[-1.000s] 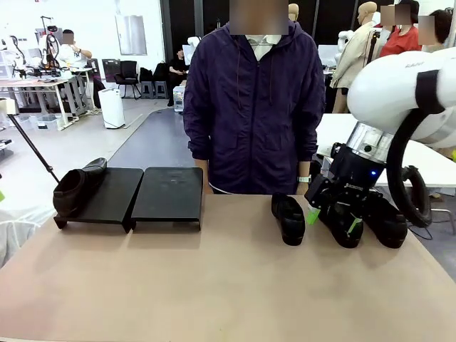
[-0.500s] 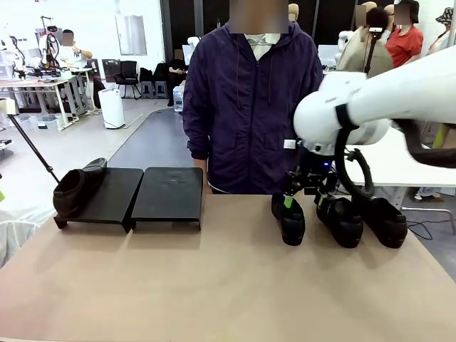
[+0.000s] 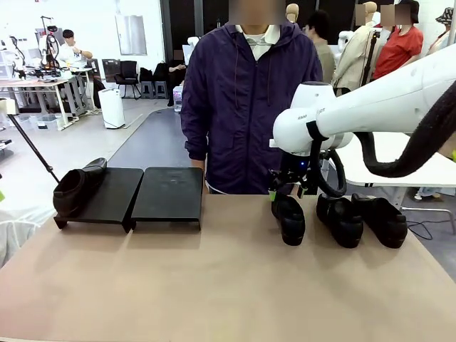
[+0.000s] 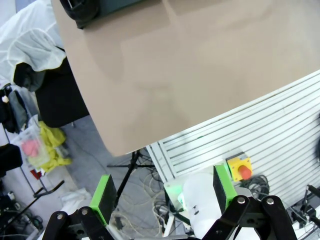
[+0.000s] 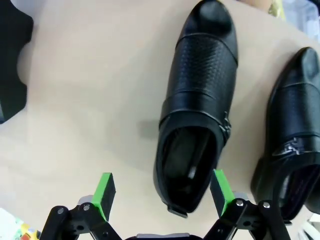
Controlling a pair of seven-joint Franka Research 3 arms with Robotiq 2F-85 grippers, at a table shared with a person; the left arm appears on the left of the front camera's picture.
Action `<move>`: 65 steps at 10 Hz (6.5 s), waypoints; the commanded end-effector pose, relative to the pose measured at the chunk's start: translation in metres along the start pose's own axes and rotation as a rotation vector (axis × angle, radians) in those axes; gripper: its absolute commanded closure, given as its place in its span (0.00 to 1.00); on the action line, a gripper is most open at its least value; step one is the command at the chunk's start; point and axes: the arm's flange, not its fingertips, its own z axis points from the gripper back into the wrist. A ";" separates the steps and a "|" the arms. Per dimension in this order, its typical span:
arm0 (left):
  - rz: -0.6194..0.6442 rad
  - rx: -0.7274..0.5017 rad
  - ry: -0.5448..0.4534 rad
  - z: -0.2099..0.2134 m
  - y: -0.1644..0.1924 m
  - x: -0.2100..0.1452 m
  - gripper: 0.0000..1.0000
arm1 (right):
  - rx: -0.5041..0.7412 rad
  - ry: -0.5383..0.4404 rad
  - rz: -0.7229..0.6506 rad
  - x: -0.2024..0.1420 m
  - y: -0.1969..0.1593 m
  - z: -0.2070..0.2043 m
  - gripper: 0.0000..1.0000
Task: Organize the shoes by placing them on the stand.
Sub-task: Pick up one Shoe and place it in the middle of the table.
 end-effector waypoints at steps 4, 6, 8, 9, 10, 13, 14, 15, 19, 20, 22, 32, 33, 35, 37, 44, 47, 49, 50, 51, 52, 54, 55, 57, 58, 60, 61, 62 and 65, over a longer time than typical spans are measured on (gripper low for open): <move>-0.009 0.006 0.005 0.002 0.004 -0.001 0.00 | -0.039 0.077 -0.064 0.011 0.021 -0.048 0.00; -0.009 0.006 0.005 0.002 0.004 -0.001 0.00 | -0.042 0.065 -0.048 0.008 0.024 -0.056 0.00; -0.009 0.006 0.005 0.002 0.004 -0.001 0.00 | -0.055 0.060 -0.051 0.007 0.023 -0.055 0.43; -0.009 0.006 0.005 0.002 0.004 -0.001 0.00 | -0.047 0.063 -0.042 0.008 0.023 -0.055 1.00; -0.009 0.006 0.005 0.002 0.004 -0.001 0.00 | -0.044 0.064 -0.043 0.008 0.023 -0.055 1.00; -0.009 0.006 0.005 0.002 0.004 -0.001 0.00 | -0.059 0.053 -0.044 0.008 0.023 -0.054 1.00; -0.009 0.006 0.005 0.002 0.004 -0.001 0.00 | -0.063 0.050 -0.045 0.007 0.024 -0.053 1.00; -0.009 0.006 0.005 0.002 0.004 -0.001 0.00 | -0.066 0.050 -0.043 0.008 0.024 -0.053 1.00; -0.009 0.006 0.005 0.002 0.004 -0.001 0.00 | -0.092 0.058 -0.044 0.007 0.024 -0.052 1.00; -0.009 0.006 0.005 0.002 0.004 -0.001 0.00 | -0.101 0.059 -0.052 0.006 0.024 -0.051 1.00; -0.009 0.006 0.005 0.002 0.004 -0.001 0.00 | -0.110 0.081 -0.046 -0.006 0.024 -0.029 1.00; -0.009 0.006 0.005 0.002 0.004 -0.001 0.00 | 0.067 0.222 -0.074 -0.248 0.032 0.168 1.00; -0.009 0.006 0.005 0.002 0.004 -0.001 0.00 | 0.067 0.222 -0.074 -0.248 0.032 0.168 1.00; -0.009 0.006 0.005 0.002 0.004 -0.001 0.00 | 0.067 0.222 -0.074 -0.248 0.032 0.168 1.00; -0.009 0.006 0.005 0.002 0.004 -0.001 0.00 | 0.014 0.184 -0.084 -0.260 0.057 0.149 1.00; -0.009 0.006 0.005 0.002 0.004 -0.001 0.00 | -0.033 -0.053 0.007 -0.208 0.206 0.046 1.00; -0.009 0.006 0.005 0.002 0.004 -0.001 0.00 | -0.050 -0.025 -0.045 -0.181 0.241 0.010 1.00; -0.009 0.006 0.005 0.002 0.004 -0.001 0.00 | -0.085 0.003 -0.075 -0.175 0.258 -0.004 1.00; -0.009 0.006 0.005 0.002 0.004 -0.001 0.00 | -0.093 0.023 -0.084 -0.174 0.263 -0.009 1.00; -0.009 0.006 0.005 0.002 0.004 -0.001 0.00 | -0.118 0.049 -0.095 -0.174 0.267 -0.015 1.00; -0.009 0.006 0.005 0.002 0.004 -0.001 0.00 | -0.131 0.068 -0.097 -0.175 0.270 -0.020 1.00; -0.009 0.006 0.005 0.002 0.004 -0.001 0.00 | -0.137 0.088 -0.087 -0.175 0.273 -0.021 1.00; -0.009 0.006 0.005 0.002 0.004 -0.001 0.00 | -0.133 0.090 -0.085 -0.175 0.274 -0.021 0.81; -0.009 0.006 0.005 0.002 0.004 -0.001 0.00 | -0.110 0.093 -0.085 -0.176 0.272 -0.019 0.00; -0.009 0.006 0.005 0.002 0.004 -0.001 0.00 | -0.084 0.096 -0.075 -0.177 0.271 -0.017 0.00; -0.009 0.006 0.005 0.002 0.004 -0.001 0.00 | -0.063 0.091 -0.041 -0.179 0.261 -0.002 0.00; -0.009 0.006 0.005 0.002 0.004 -0.001 0.00 | -0.007 0.087 -0.008 -0.186 0.246 0.023 0.00; -0.009 0.006 0.005 0.002 0.004 -0.001 0.00 | 0.064 0.079 0.039 -0.202 0.224 0.055 0.00; -0.009 0.006 0.005 0.002 0.004 -0.001 0.00 | 0.269 0.048 0.107 -0.280 0.128 0.154 0.00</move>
